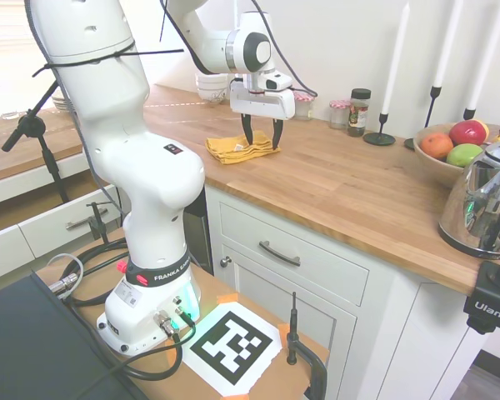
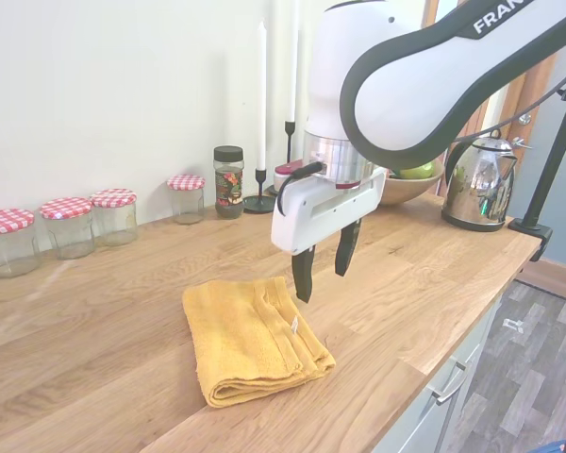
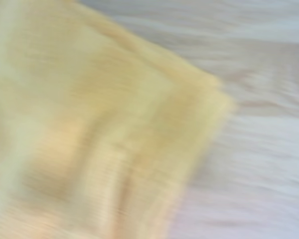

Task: Wipe the counter

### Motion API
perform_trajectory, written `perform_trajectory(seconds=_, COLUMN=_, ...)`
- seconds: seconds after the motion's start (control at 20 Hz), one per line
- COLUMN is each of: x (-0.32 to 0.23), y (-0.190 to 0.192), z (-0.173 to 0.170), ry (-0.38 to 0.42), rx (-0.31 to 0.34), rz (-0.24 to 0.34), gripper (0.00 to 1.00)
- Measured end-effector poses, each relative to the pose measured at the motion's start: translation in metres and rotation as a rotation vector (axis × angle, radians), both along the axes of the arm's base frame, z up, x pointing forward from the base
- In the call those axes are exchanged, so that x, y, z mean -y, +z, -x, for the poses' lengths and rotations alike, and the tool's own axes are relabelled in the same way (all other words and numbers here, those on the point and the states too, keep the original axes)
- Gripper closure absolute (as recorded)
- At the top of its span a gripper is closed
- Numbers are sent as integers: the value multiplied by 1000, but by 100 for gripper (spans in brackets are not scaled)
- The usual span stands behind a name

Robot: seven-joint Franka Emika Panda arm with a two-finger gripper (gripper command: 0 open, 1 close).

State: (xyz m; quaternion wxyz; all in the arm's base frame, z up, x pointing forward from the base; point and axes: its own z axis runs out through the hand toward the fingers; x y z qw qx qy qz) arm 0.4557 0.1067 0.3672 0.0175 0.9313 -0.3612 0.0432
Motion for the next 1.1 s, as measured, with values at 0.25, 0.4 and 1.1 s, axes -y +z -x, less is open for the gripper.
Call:
perform_trajectory(seconds=0.25, x=-45, y=3, z=-9, ry=28, rx=3, rz=20, gripper=0)
perform_trajectory(seconds=0.4, x=-61, y=4, z=-14, ry=36, rx=-1, rz=29, gripper=0)
perform_trajectory(seconds=1.1, x=-83, y=-13, z=-36, ry=43, rx=-42, rz=38, gripper=0)
